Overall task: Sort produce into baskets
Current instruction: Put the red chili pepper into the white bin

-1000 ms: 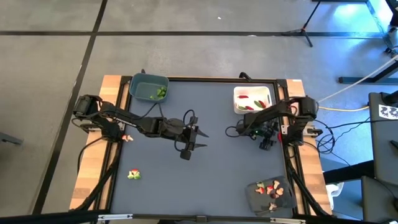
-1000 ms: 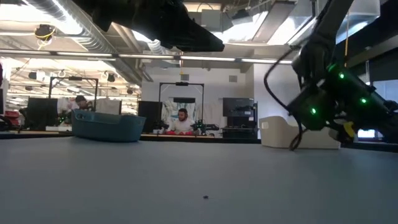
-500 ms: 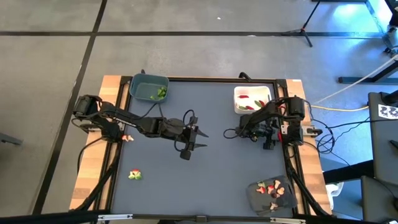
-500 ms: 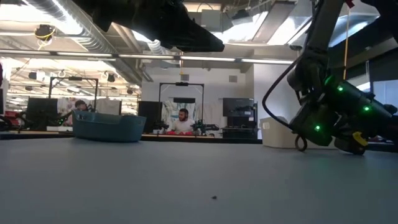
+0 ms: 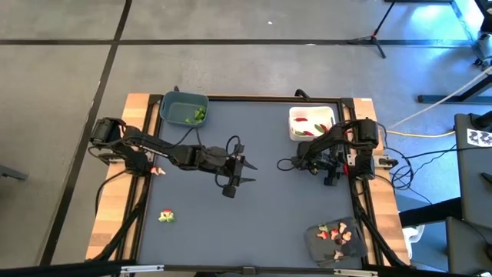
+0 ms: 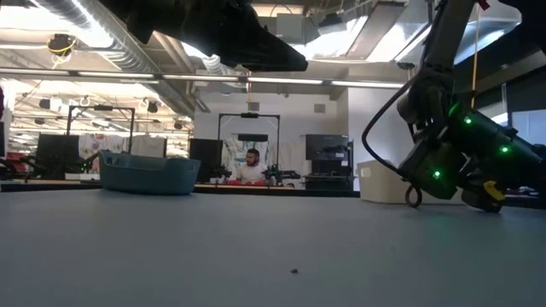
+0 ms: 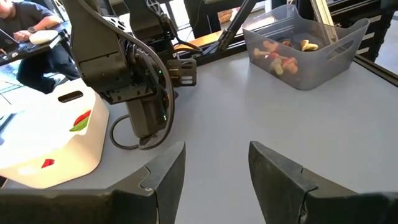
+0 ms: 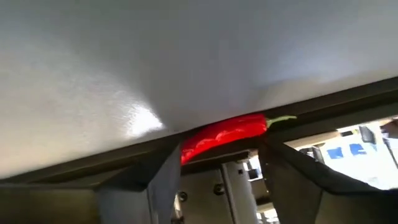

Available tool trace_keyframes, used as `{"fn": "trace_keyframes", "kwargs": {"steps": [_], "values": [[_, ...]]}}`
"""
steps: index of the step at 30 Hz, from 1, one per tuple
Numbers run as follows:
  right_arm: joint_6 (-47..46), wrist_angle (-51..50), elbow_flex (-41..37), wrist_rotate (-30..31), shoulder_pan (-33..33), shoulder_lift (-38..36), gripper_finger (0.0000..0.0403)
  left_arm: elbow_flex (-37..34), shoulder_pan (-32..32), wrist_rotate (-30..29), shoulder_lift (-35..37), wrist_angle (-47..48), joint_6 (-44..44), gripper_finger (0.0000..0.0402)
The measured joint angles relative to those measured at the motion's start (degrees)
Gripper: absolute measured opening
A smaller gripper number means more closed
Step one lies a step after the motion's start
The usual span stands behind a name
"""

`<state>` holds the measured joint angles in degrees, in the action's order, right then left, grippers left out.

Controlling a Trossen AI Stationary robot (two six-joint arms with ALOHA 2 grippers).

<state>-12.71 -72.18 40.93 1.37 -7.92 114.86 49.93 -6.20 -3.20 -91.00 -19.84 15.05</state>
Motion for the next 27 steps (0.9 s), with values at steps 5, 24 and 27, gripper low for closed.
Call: {"fn": "trace_keyframes", "kwargs": {"steps": [5,24,27], "values": [[-2.0,0.5,-0.3,-0.1,0.1,-0.1,0.0186,0.0,0.0,0.0,0.0,0.0,-0.1,0.0172],[-1.4,0.8,1.0,-1.1,0.0,-3.0,0.0004,0.0,0.0,0.0,0.0,0.0,1.1,0.0172],[-3.1,1.8,1.0,-1.4,0.0,-5.5,0.0005,0.0,0.0,0.0,0.0,0.0,1.3,0.0172]]}}
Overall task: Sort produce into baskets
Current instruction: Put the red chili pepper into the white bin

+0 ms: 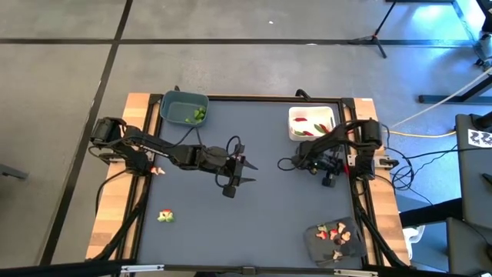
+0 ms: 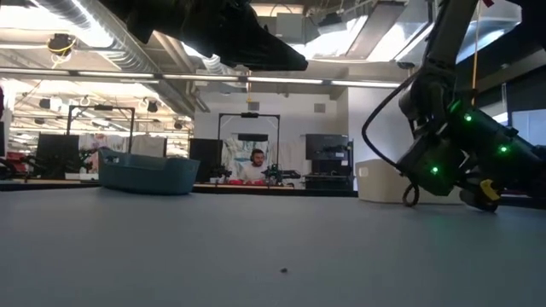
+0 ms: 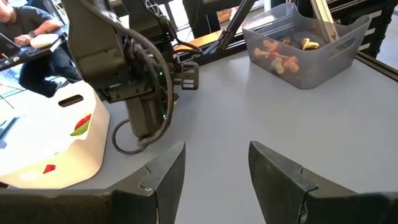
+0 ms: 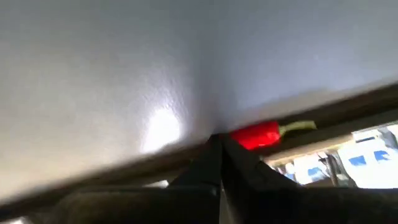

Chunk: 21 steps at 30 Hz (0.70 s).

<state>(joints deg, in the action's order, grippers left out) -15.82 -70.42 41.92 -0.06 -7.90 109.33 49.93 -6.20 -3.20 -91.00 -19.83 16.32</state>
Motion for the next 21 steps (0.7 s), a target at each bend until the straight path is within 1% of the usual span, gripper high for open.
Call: {"fn": "trace_keyframes", "kwargs": {"steps": [9,13,16,18,21], "values": [[-6.5,2.0,0.2,0.3,2.8,-5.2,0.0002,0.0,0.0,0.0,0.0,1.3,-1.0,0.0172],[-10.6,-0.6,0.3,1.7,3.9,-5.8,0.0016,0.0,0.0,0.0,0.0,1.3,-1.7,0.0172],[-10.7,-2.8,0.3,2.0,3.9,-5.8,0.005,0.0,0.0,0.0,0.0,1.3,-1.6,0.0172],[-9.7,-3.4,0.4,2.1,3.8,-5.8,0.0086,0.0,0.0,0.0,0.0,1.2,-1.8,0.0172],[-6.2,-3.7,1.7,2.0,3.8,-5.8,0.015,0.0,0.0,0.0,0.0,1.2,-2.4,0.0172]]}}
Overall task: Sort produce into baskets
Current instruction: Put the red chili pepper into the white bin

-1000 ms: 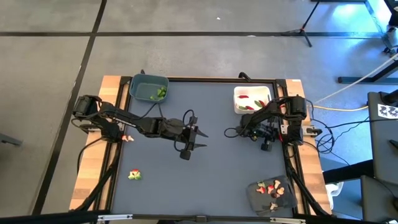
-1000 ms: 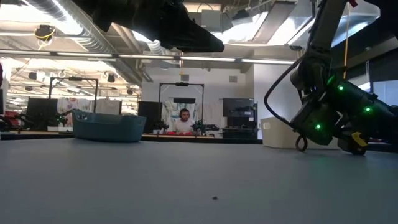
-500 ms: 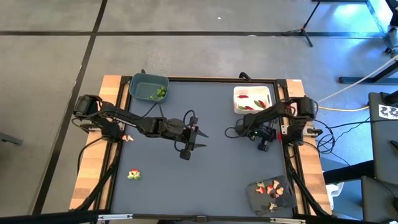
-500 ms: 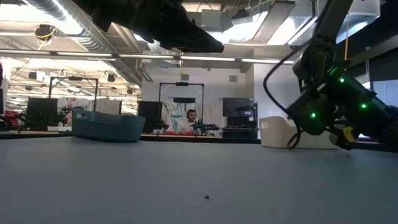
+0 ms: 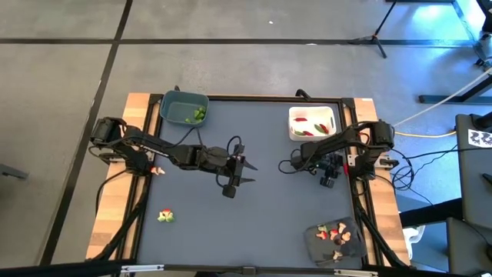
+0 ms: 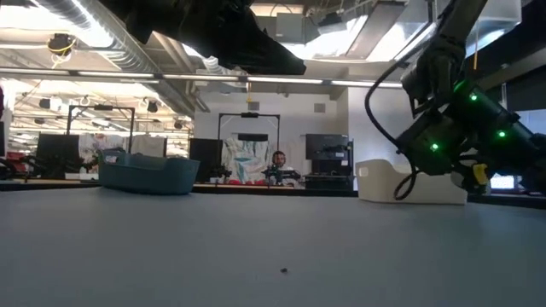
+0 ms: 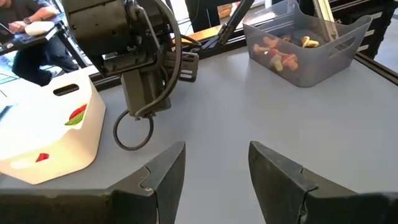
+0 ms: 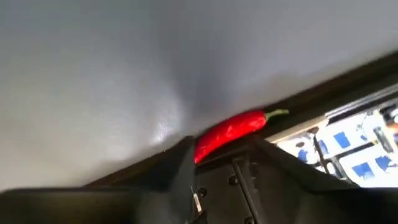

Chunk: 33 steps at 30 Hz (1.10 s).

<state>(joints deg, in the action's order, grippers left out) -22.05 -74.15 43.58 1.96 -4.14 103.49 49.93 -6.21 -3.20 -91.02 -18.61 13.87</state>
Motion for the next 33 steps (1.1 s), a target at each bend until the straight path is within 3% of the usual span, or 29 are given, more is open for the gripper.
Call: {"fn": "trace_keyframes", "kwargs": {"steps": [8,14,23,31,33], "values": [[7.5,2.7,-1.3,1.1,0.0,2.1,0.0317,0.0,0.0,0.0,0.0,0.0,0.0,0.0172],[12.7,0.4,-1.5,2.4,0.0,9.2,0.0369,0.0,0.0,0.0,0.0,0.0,1.0,0.0172],[12.9,-0.3,-1.4,3.3,-0.5,12.3,0.0338,0.0,0.0,0.0,0.0,0.0,1.9,0.0172],[12.8,0.1,-1.5,0.2,-1.2,12.3,0.0243,0.0,0.0,0.0,0.0,0.0,2.6,0.0172],[11.5,0.1,-1.6,-2.8,-1.7,12.3,0.0212,0.0,0.0,0.0,0.0,0.0,2.6,0.0172]]}}
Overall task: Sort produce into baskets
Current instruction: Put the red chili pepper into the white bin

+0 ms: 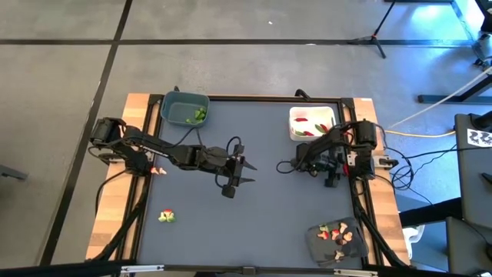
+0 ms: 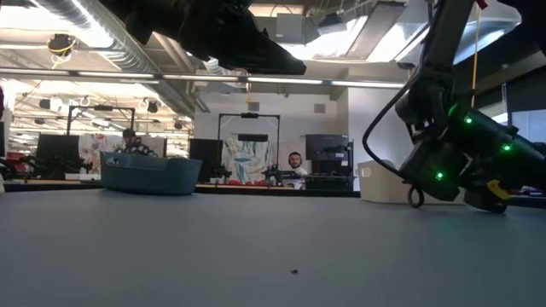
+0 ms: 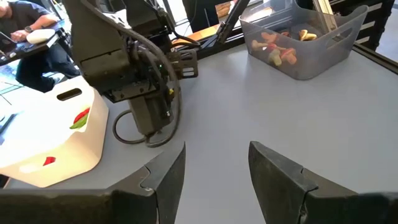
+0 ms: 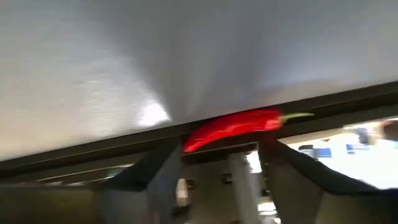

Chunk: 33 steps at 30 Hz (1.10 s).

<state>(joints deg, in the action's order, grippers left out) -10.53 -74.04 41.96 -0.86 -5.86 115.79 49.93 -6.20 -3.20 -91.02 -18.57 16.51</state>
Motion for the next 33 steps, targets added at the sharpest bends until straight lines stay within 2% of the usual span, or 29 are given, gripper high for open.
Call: {"fn": "trace_keyframes", "kwargs": {"steps": [2,10,12,19,22,24,27,30,33], "values": [[-0.5,0.7,-0.6,-2.7,-1.1,-0.1,0.0178,0.0,0.0,0.0,0.0,0.0,0.0,0.0172],[-0.2,1.2,-1.1,-3.9,-4.4,-0.1,0.0031,0.0,0.0,0.0,0.0,0.4,0.0,0.0172],[-0.1,1.2,-1.2,-4.6,-4.8,-0.1,0.0008,0.0,0.0,0.0,0.0,0.4,0.0,0.0172],[0.2,1.6,0.3,-11.8,-4.7,-2.8,0.0004,0.0,0.0,0.0,0.0,0.5,0.0,0.0172],[1.5,3.1,3.8,-12.8,-4.5,-6.4,0.001,0.0,0.0,0.0,0.0,0.5,0.0,0.0172],[1.1,0.0,5.7,-12.8,-4.5,-9.1,0.0018,0.0,0.0,0.0,0.0,0.3,0.0,0.0172],[-1.0,-1.9,7.8,-10.6,-4.6,-11.7,0.0027,-0.1,0.0,0.0,0.0,0.0,0.0,0.0172],[-2.8,-4.5,8.8,-4.4,-4.5,-12.6,0.0038,0.0,0.0,0.0,0.0,-0.1,0.6,0.0172],[-2.5,-6.5,8.4,0.8,-4.6,-12.6,0.0065,-0.1,0.0,0.0,0.0,-0.1,1.0,0.0172]]}}
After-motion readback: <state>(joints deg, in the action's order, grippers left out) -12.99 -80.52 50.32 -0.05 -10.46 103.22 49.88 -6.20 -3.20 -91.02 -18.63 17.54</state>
